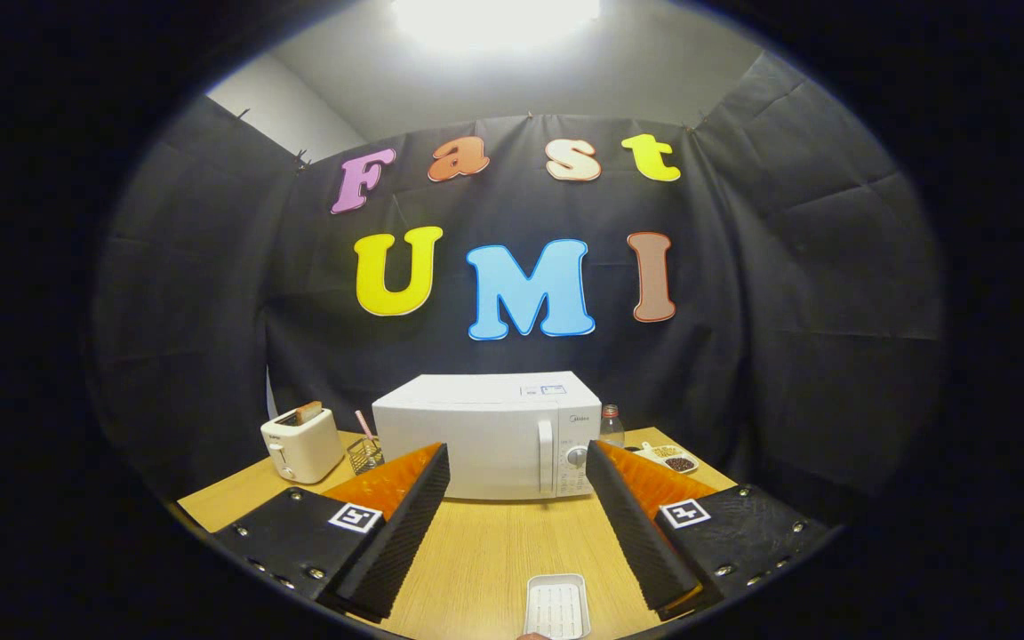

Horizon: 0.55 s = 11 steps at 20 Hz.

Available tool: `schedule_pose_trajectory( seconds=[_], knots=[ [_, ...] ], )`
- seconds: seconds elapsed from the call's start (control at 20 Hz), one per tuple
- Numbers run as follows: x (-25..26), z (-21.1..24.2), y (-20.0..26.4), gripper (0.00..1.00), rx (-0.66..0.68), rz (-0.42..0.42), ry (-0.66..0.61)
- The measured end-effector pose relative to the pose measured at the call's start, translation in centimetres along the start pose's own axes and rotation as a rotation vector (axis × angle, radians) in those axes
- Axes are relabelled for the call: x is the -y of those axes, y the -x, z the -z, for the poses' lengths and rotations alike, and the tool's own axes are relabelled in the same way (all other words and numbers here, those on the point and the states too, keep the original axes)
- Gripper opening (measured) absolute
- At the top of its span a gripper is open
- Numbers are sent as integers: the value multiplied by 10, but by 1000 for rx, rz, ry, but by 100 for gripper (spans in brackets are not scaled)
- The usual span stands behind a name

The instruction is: Open the microwave, put the food inside, and close the microwave door.

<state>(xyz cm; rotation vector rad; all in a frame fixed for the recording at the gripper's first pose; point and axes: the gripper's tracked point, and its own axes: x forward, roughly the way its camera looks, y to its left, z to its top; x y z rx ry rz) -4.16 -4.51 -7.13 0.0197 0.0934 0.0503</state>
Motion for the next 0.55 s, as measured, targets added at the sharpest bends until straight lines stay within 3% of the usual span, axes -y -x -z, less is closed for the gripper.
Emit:
schedule_pose_trajectory(
  seconds=[0.55],
  knots=[
    [-3, 0, 17, 98, -9, 9, -9]
  ],
)
